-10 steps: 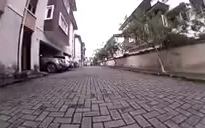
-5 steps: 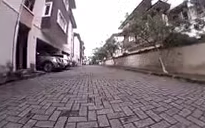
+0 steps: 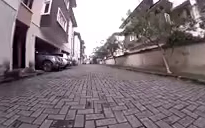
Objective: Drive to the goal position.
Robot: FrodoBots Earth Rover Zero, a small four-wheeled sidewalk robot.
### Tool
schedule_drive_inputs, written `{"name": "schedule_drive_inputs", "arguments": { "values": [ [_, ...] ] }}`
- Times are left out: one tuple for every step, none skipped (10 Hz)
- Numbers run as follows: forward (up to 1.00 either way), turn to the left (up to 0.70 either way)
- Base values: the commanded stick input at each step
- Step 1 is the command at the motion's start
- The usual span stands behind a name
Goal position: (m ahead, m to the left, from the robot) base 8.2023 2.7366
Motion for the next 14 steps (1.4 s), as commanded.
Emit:
{"name": "schedule_drive_inputs", "arguments": {
  "values": [
    [0.50,0.00],
    [0.50,0.02],
    [0.50,0.09],
    [0.50,0.18],
    [0.50,0.30],
    [0.50,0.41],
    [0.50,0.00],
    [0.50,0.00],
    [0.50,0.00],
    [0.50,0.00],
    [0.50,0.00],
    [0.50,0.00],
    [0.50,0.00],
    [0.50,0.00]
  ]
}}
